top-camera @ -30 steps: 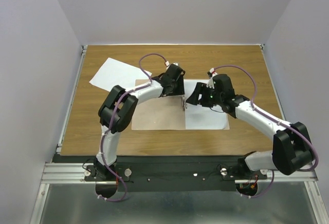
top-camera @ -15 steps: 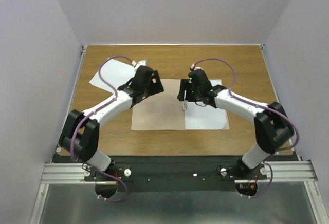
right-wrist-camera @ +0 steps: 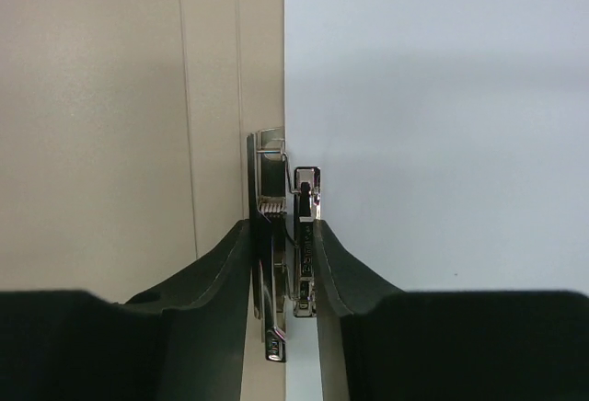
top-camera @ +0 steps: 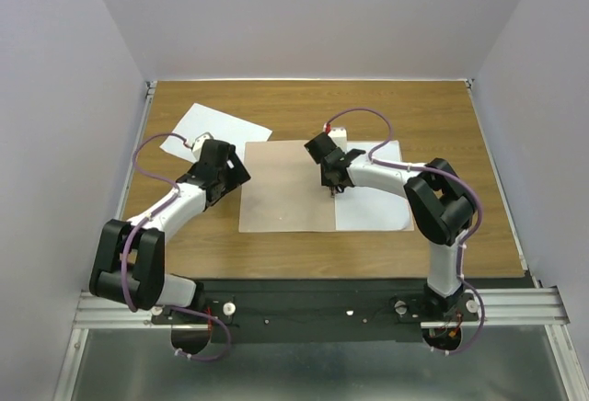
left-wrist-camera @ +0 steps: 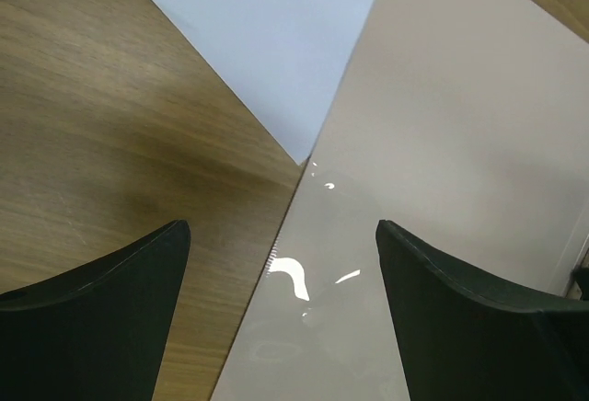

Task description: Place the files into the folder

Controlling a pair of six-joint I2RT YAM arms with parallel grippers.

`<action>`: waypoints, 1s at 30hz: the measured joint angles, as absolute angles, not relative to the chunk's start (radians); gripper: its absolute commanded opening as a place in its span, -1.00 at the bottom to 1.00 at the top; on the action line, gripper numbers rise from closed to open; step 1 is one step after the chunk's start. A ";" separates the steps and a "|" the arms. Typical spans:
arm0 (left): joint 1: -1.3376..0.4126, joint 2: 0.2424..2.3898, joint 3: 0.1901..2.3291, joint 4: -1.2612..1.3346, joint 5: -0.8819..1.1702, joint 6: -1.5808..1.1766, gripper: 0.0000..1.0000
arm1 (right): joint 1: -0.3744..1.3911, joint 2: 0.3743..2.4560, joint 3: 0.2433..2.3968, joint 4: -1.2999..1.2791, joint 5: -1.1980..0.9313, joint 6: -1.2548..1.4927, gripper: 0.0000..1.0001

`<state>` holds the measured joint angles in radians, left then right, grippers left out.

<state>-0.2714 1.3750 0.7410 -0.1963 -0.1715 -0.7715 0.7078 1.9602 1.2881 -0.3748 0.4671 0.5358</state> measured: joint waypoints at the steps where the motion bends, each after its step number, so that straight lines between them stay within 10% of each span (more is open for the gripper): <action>1: -0.260 1.375 0.744 -0.196 -0.172 -0.772 0.83 | 0.708 1.961 1.290 -0.378 0.483 0.542 -0.50; 20: -0.131 1.812 1.214 -0.298 -0.208 -0.731 0.83 | 0.573 1.842 1.131 -0.404 0.556 0.578 -0.39; 25: -0.098 1.942 1.322 -0.334 -0.203 -0.686 0.83 | 0.554 1.804 1.084 -0.410 0.559 0.571 0.48; 30: -0.116 1.971 1.331 -0.326 -0.175 -0.632 0.83 | 0.525 1.769 1.080 -0.441 0.523 0.567 0.71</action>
<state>-0.1162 1.9713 1.3312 -0.3256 -0.1745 -0.6323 0.5247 1.7691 1.0798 -0.4408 0.5228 0.5671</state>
